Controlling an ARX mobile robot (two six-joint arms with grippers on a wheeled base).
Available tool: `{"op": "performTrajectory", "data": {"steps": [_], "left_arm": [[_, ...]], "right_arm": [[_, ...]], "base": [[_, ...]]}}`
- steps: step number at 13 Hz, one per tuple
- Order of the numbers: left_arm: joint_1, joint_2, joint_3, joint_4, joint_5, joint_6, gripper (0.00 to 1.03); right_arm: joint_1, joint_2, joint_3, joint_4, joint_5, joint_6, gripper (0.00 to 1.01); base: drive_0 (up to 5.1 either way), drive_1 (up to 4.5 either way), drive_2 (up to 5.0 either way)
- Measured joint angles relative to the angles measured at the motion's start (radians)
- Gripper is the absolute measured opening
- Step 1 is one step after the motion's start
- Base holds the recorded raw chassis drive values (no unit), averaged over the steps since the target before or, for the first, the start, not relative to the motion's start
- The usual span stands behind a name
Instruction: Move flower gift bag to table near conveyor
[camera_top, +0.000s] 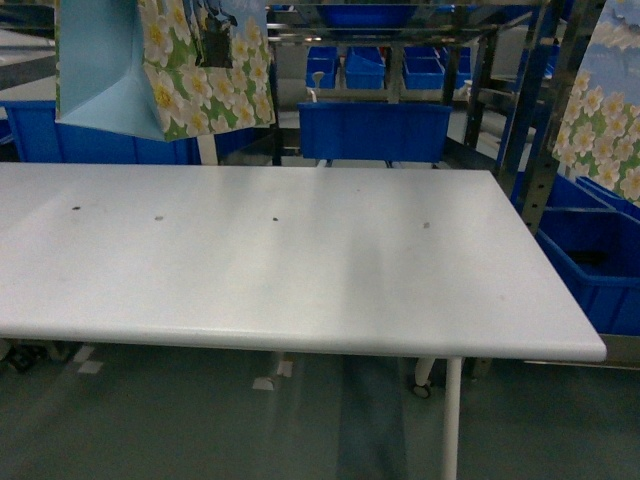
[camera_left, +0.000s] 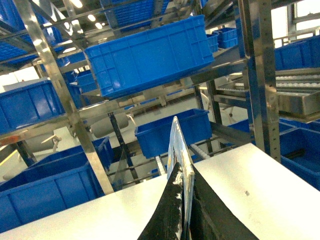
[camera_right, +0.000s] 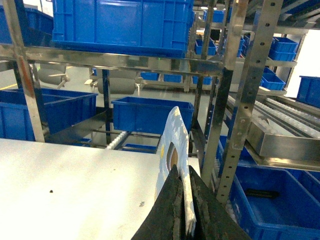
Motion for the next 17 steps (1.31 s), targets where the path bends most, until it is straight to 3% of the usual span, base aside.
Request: {"op": "performTrajectory", "data": {"steps": [8,17], "left_arm": [[0.000,0.000,0.000,0.000,0.000,0.000,0.02],[0.005,-0.001,0.000,0.002,-0.006,0.000,0.02]], "right_arm": [[0.000,-0.001,0.000,0.005,0.000,0.000,0.02],[0.000,0.010,0.000,0.012,-0.005,0.008,0.02]], "base": [[-4.9,2.69,2.2],[-3.4,4.83,-1.3]]}}
